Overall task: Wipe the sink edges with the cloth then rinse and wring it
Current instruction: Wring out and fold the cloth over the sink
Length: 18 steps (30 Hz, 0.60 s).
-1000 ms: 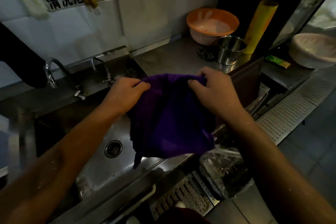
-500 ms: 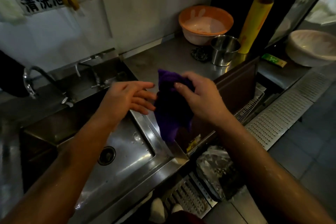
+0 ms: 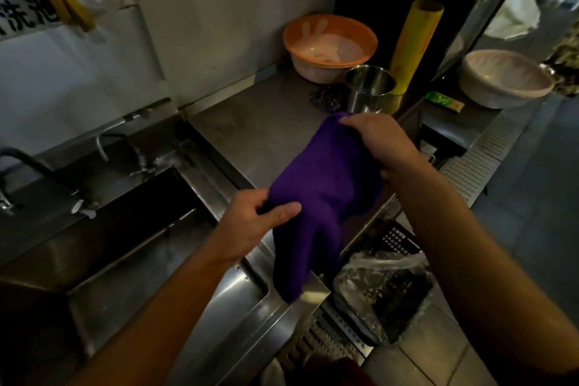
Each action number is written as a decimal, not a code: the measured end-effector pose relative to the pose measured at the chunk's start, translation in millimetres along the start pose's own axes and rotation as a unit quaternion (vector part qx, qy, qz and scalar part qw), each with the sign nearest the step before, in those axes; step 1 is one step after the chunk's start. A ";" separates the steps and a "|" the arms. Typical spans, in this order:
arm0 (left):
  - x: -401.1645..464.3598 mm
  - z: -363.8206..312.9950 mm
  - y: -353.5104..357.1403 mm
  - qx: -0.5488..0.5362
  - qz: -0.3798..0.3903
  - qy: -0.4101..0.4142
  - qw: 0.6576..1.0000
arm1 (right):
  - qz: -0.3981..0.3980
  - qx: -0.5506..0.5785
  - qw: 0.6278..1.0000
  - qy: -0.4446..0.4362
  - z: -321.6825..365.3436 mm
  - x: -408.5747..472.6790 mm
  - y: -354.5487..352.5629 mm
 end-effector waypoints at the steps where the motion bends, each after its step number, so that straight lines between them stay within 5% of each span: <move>1: 2.7 -5.8 -2.5 0.005 -0.016 0.012 1.000 | -0.002 -0.076 0.997 0.013 -9.0 7.1 -3.0; 5: 22.8 -23.5 -8.3 0.034 -0.043 0.041 0.998 | 0.027 -0.197 0.978 -0.059 -27.6 12.2 -4.5; 8: 40.8 -28.5 -10.0 0.021 -0.058 0.034 0.998 | 0.265 -0.157 0.943 -0.124 -32.9 -0.5 15.5; 10: 54.8 -28.1 -13.0 0.023 -0.066 0.029 0.997 | 0.340 -0.140 0.921 -0.127 -39.9 2.6 22.8; 14: 78.8 -18.2 -22.4 0.082 -0.085 -0.006 0.993 | 0.250 -0.149 0.939 -0.181 -44.2 50.9 19.0; 18: 100.3 -6.2 -39.6 0.149 -0.203 -0.056 0.966 | 0.286 -0.057 0.948 -0.132 -42.4 96.7 6.8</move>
Point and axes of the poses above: each hand's wrist, its own x-axis towards the middle knuckle, its own y-axis out of the palm, z = x × y, the point moved 4 cm from there along x, towards the middle knuckle, and after that the axes turned 7 degrees about z, right-handed, at the moved point
